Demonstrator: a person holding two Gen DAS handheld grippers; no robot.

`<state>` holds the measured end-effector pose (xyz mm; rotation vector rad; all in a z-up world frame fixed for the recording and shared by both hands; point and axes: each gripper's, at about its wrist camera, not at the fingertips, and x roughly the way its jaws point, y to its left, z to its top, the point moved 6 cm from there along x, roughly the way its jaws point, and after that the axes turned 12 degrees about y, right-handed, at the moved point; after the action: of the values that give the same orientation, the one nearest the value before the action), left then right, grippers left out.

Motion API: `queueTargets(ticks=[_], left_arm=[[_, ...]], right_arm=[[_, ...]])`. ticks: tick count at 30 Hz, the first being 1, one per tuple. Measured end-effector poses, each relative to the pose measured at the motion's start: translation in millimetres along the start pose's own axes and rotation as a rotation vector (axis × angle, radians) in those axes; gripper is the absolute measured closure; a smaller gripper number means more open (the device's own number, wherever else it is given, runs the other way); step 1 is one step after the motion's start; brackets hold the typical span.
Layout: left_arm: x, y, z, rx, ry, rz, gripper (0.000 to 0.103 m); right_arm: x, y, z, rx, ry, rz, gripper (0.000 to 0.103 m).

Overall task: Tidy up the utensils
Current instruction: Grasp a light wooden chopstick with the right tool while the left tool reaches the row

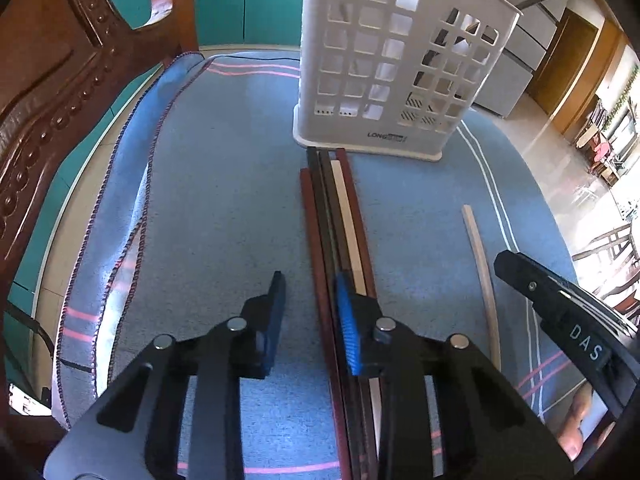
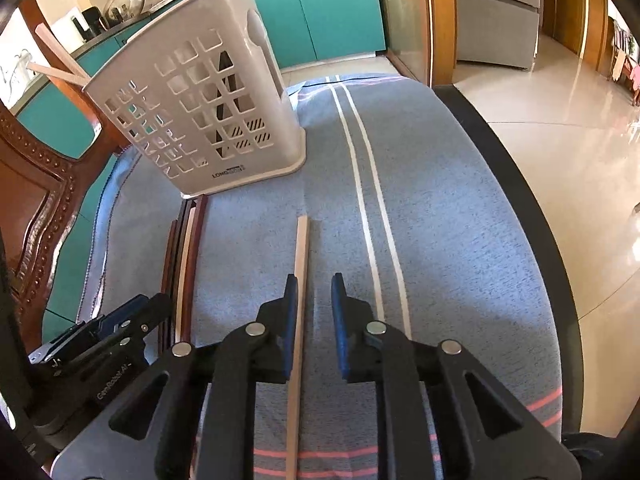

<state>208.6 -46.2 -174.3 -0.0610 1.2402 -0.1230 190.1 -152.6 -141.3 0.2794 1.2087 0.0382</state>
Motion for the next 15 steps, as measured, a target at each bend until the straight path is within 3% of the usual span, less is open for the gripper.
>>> queueTargets(ticks=[7,12,14,15], left_arm=[[-5,10,-1,-0.021,0.008,0.020,0.076],[-5,17,-1,-0.026,0.007,0.049,0.063],[-5,16,0,-0.021,0.008,0.048,0.064],[-6,16,-1,-0.018,0.008,0.042,0.070]], right_arm=[[4,5,-2,-0.024,0.010,-0.022,0.082],[7,10,-3,-0.039,0.015,-0.031,0.080],[9,11,-4,-0.044,0.019,-0.033,0.080],[9,12,-4,-0.045,0.021,-0.034,0.080]])
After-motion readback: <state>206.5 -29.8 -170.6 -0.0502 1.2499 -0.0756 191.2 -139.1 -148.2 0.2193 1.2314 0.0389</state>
